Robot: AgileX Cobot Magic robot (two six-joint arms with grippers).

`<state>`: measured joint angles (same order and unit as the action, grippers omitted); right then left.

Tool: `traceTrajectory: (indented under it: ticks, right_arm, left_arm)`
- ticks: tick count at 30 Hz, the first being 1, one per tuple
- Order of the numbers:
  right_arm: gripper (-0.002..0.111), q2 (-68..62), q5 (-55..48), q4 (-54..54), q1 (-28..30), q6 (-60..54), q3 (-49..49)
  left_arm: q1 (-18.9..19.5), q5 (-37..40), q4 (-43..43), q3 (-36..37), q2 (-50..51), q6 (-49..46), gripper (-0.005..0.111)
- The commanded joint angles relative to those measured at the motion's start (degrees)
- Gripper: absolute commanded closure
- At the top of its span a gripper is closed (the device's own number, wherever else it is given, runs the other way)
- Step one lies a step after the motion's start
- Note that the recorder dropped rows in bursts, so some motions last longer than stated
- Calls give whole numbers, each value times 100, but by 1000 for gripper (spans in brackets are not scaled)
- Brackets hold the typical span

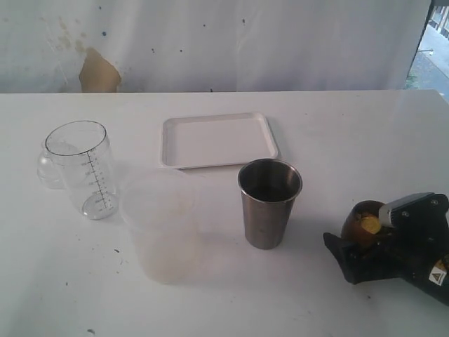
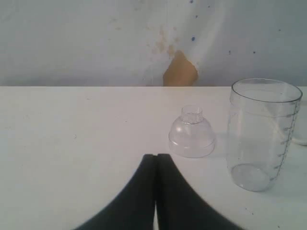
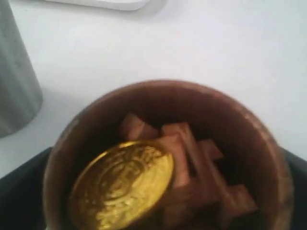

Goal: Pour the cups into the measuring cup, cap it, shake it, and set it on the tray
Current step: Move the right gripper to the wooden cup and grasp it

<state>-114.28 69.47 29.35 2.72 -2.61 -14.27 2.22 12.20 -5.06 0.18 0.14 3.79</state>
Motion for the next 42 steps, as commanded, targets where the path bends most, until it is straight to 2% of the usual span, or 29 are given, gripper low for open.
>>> traceTrajectory:
  ticks: [1,13,22,27,42]
  right_arm:
    - [3,-155,49,35,15,261,-300]
    - [3,-362,-225,5,15,788,-1003]
    - [3,-420,-390,445,15,792,-959]
    - [3,-420,-1,620,15,984,-969]
    - [3,-702,49,939,-48,1192,-1115]
  left_arm:
    - [-3,-62,9,-18,-14,15,107]
    - [-3,-62,9,-18,-14,15,107]
    - [-3,-62,9,-18,-14,15,107]
    - [-3,-62,9,-18,-14,15,107]
    - [-3,-62,9,-18,-14,15,107]
